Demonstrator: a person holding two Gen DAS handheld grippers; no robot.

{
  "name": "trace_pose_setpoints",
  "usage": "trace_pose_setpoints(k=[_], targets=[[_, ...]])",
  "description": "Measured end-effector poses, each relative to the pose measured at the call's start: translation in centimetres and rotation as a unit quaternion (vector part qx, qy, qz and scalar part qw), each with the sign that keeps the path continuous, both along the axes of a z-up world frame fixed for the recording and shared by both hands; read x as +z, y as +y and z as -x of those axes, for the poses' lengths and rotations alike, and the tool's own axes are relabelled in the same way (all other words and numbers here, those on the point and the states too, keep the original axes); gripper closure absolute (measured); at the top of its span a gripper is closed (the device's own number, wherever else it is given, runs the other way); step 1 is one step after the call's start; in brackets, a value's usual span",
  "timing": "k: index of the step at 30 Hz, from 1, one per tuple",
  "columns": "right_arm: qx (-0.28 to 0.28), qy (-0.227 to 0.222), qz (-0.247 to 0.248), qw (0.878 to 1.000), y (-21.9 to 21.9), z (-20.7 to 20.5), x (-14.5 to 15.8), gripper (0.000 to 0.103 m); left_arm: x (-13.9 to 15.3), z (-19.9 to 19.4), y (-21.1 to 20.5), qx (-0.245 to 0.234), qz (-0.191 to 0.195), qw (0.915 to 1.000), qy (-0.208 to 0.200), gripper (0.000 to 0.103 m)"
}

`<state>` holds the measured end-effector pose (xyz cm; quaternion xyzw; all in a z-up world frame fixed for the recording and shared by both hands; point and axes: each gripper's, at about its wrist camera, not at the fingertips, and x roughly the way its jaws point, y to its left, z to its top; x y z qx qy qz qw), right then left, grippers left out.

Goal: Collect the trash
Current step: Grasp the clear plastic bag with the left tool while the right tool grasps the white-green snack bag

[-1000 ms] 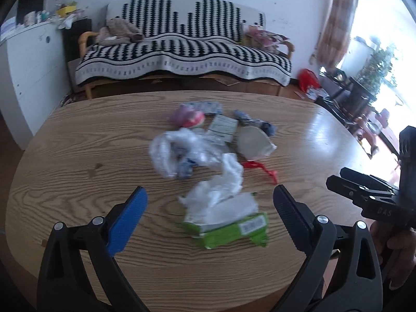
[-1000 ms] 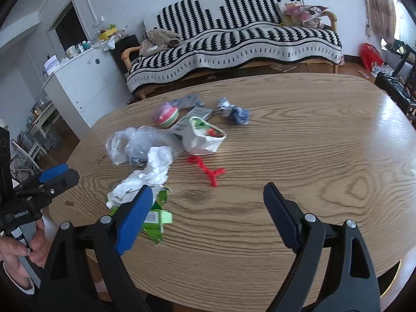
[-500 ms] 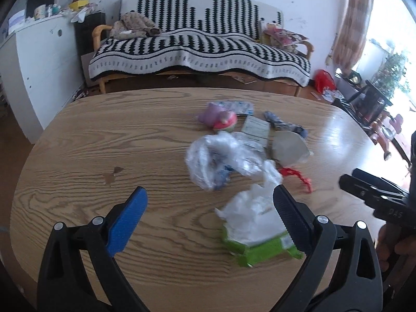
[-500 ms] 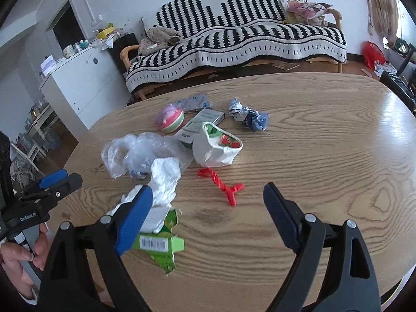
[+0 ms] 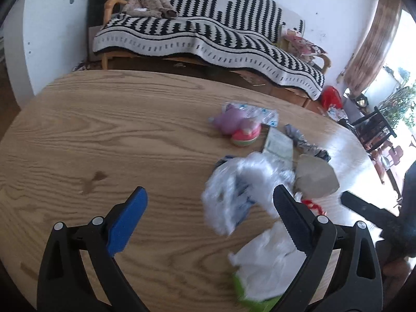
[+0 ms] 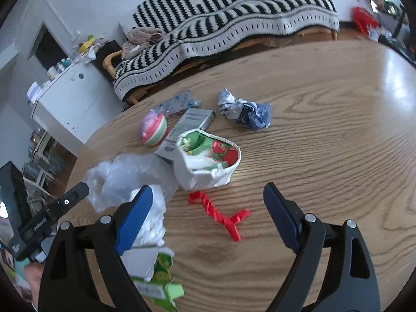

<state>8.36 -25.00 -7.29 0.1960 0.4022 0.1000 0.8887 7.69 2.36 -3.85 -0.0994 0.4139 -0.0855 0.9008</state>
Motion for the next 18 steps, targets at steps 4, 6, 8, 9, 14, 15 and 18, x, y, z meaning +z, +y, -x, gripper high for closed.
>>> trace_pose_setpoints(k=[4, 6, 8, 9, 14, 15, 18], targets=[[-0.006, 0.017, -0.01, 1.0, -0.1, -2.0, -1.2, 0.019, -1.1, -1.7, -1.7, -0.007, -0.005, 0.9999, 0.01, 0.009], [-0.01, 0.021, -0.013, 1.0, -0.1, -2.8, -1.7, 0.019, -1.6, -2.3, -2.0, -0.007, -0.008, 0.9999, 0.013, 0.009], [-0.011, 0.025, -0.014, 1.0, -0.1, -3.5, -2.1, 0.019, -2.0, -2.8, -2.3, -0.005, -0.006, 0.9998, 0.016, 0.009], [-0.011, 0.027, -0.023, 0.999, -0.1, -3.8, -2.3, 0.019, -2.1, -3.0, -2.4, -0.002, -0.002, 0.9998, 0.018, 0.009], [-0.001, 0.023, -0.028, 0.999, 0.6, -4.6, -2.6, 0.027, -2.0, -3.6, -2.6, 0.0, 0.013, 0.9999, 0.01, 0.009], [0.008, 0.022, -0.035, 0.999, 0.8, -4.8, -2.6, 0.038, -2.0, -3.7, -2.7, -0.001, 0.018, 0.9998, 0.011, 0.014], [0.013, 0.008, -0.018, 1.0, 1.3, -4.4, -1.9, 0.043, -1.8, -3.8, -3.2, -0.01, 0.012, 0.9998, 0.012, 0.057]])
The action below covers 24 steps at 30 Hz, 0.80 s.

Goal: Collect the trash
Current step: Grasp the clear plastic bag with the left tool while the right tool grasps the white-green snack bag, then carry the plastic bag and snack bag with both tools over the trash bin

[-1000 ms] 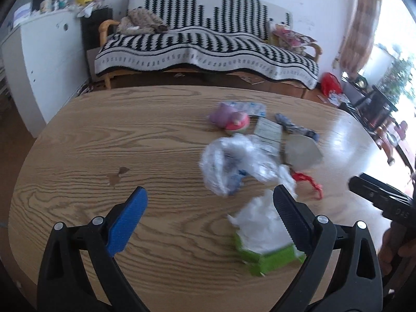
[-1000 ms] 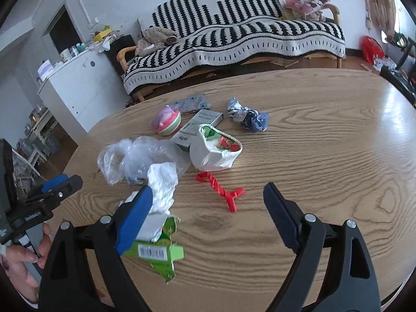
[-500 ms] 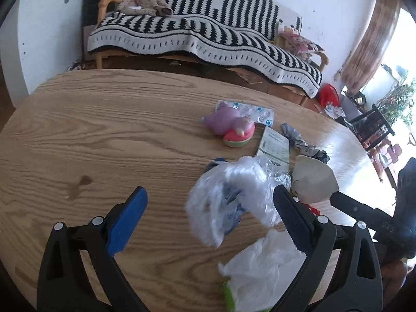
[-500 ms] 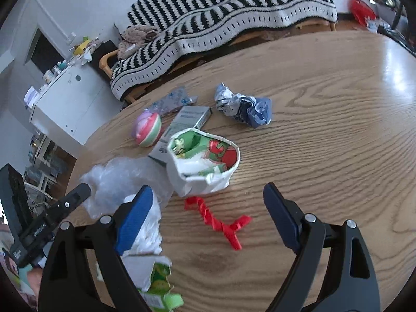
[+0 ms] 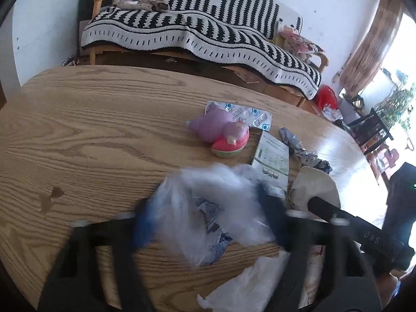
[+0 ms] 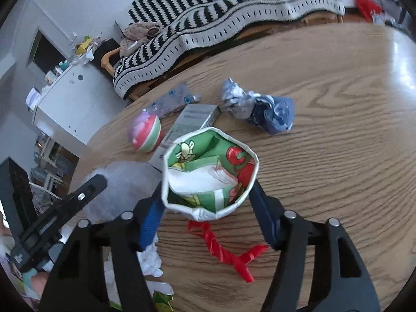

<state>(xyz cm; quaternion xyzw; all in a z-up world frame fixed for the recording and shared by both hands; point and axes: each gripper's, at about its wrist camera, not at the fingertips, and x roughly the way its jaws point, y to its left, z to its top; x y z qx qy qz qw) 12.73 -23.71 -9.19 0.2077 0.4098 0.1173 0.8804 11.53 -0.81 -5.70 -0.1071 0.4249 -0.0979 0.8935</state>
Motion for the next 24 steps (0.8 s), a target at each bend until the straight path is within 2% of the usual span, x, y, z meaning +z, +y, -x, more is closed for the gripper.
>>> trace_pose_setpoints(k=[1, 4, 13, 19, 24], targets=[[0.0, -0.006, 0.005, 1.0, 0.1, 0.2, 0.3, 0.044, 0.1, 0.0, -0.2, -0.003, 0.0, 1.0, 0.0, 0.072], [-0.001, -0.03, 0.014, 0.999, 0.1, 1.1, 1.6, 0.046, 1.0, 0.5, -0.4, -0.01, 0.005, 0.9999, -0.008, 0.083], [-0.01, -0.085, 0.022, 0.996, -1.6, 5.3, 6.0, 0.047, 6.5, 3.8, -0.6, -0.009, 0.02, 0.9968, -0.077, 0.087], [-0.028, -0.117, 0.06, 0.991, -3.3, 8.8, 8.4, 0.047, 9.5, 6.6, 0.1, 0.042, 0.014, 0.9914, -0.123, 0.087], [-0.033, -0.111, 0.089, 0.989, -5.7, 11.9, 8.9, 0.046, 10.5, 8.0, -0.4, 0.054, 0.034, 0.9905, -0.122, 0.087]])
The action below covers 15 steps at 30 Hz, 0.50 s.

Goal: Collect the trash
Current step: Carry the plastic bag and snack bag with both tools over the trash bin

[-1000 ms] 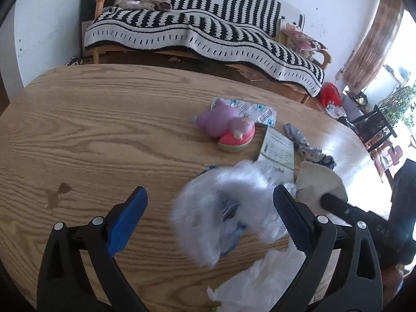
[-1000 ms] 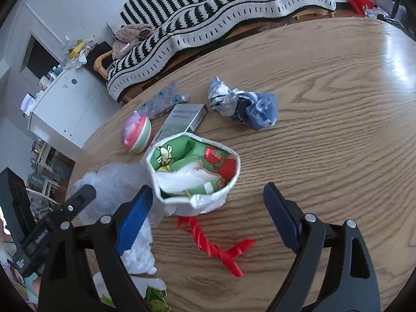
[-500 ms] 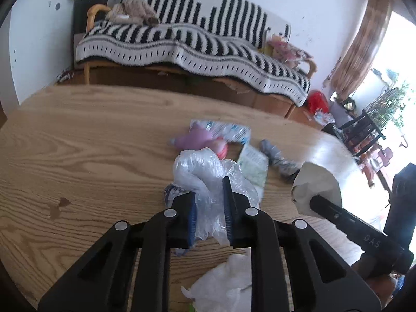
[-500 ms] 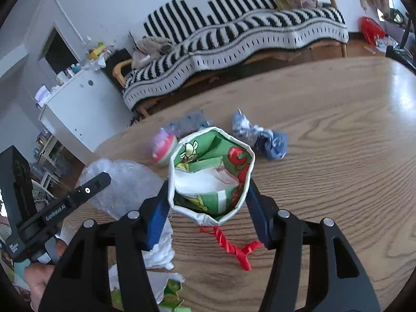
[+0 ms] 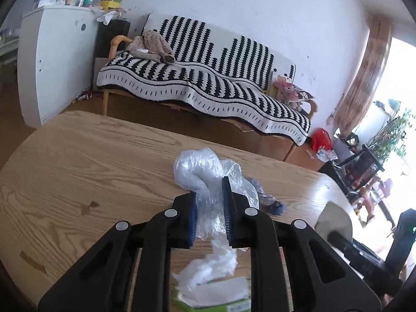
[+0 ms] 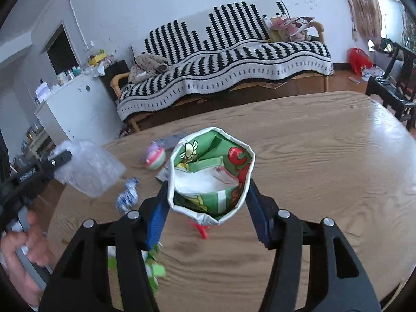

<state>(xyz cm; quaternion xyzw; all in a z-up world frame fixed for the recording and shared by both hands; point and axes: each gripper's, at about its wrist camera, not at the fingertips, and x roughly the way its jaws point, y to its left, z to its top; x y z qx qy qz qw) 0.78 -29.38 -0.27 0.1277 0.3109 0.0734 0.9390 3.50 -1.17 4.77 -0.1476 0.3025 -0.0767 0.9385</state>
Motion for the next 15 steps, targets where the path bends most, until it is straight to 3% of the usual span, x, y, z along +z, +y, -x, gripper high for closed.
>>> trace_pose_setpoints(k=[8, 15], targets=[[-0.052, -0.005, 0.039, 0.998, -7.6, 7.5, 0.8, 0.046, 0.0, 2.9, -7.5, -0.094, -0.001, 0.9956, 0.007, 0.087], [-0.141, 0.0, 0.044, 0.989, -17.6, 14.3, 0.2, 0.046, -1.7, 6.6, -18.7, -0.213, -0.014, 0.9768, 0.018, 0.087]])
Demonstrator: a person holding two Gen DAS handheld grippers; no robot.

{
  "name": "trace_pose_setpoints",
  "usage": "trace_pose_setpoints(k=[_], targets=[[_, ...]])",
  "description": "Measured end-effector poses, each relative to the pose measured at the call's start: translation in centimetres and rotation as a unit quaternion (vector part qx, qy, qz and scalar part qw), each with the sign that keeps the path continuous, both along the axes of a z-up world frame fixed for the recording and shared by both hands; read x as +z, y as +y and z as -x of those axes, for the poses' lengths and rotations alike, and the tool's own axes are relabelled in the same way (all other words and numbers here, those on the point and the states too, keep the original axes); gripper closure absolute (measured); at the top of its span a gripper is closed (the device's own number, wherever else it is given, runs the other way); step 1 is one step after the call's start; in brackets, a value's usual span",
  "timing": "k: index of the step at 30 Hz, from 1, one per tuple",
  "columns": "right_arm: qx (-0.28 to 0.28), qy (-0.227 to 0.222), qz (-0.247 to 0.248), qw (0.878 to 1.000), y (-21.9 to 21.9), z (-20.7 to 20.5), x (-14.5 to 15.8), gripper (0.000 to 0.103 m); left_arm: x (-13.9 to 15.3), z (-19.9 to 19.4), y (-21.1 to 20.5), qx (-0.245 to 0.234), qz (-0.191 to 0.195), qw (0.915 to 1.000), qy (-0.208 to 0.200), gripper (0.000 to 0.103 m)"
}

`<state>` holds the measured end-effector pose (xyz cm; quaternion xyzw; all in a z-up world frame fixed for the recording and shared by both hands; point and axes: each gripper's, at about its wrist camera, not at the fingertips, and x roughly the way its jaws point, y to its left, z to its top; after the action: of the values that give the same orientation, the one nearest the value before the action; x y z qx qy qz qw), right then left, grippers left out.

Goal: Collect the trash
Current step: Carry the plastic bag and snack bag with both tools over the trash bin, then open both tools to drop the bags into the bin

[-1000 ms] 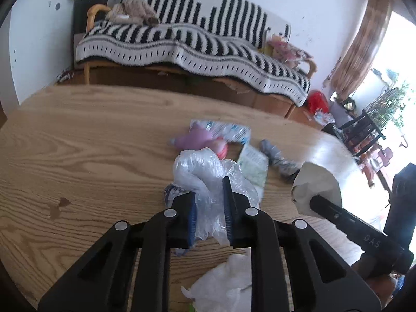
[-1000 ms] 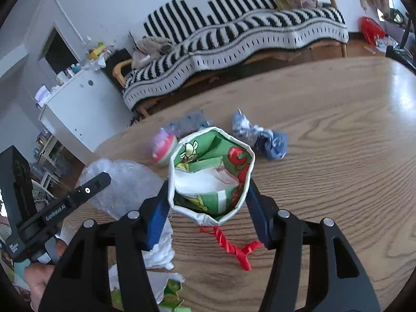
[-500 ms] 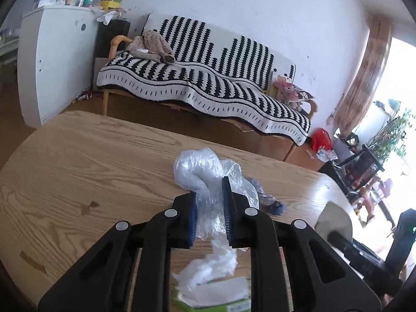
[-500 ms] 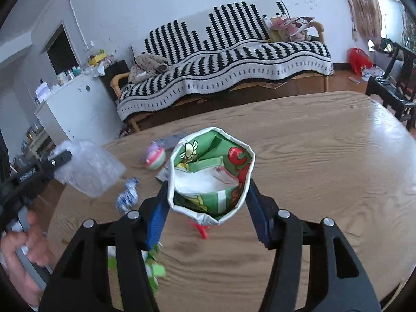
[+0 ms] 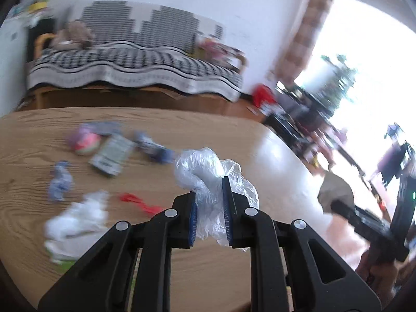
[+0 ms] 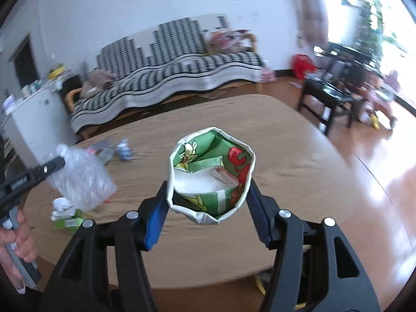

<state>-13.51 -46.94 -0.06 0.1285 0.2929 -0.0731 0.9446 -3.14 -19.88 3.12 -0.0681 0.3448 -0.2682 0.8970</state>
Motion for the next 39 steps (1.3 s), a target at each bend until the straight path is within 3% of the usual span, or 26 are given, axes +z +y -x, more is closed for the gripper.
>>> trace_pose_setpoints(k=[8, 14, 20, 26, 39], targets=[[-0.084, 0.031, -0.029, 0.996, -9.5, 6.7, -3.2, 0.045, -3.6, 5.6, -12.9, -0.137, -0.025, 0.9901, 0.014, 0.087], [-0.116, 0.076, -0.057, 0.989, -13.3, 9.8, -6.1, 0.044, -6.6, 9.5, -20.7, -0.224, -0.048, 0.9732, 0.018, 0.087], [-0.138, 0.155, -0.084, 0.975, -15.9, 10.3, -9.6, 0.044, -10.2, 12.1, -26.0, -0.285, -0.089, 0.954, 0.031, 0.087], [-0.139, 0.185, -0.107, 0.967, -16.9, 10.5, -11.7, 0.043, -12.5, 12.4, -29.0, -0.319, -0.125, 0.9391, 0.028, 0.087], [-0.135, 0.189, -0.117, 0.966, -17.6, 9.3, -11.9, 0.042, -14.3, 12.9, -31.2, -0.326, -0.137, 0.9346, 0.039, 0.087]])
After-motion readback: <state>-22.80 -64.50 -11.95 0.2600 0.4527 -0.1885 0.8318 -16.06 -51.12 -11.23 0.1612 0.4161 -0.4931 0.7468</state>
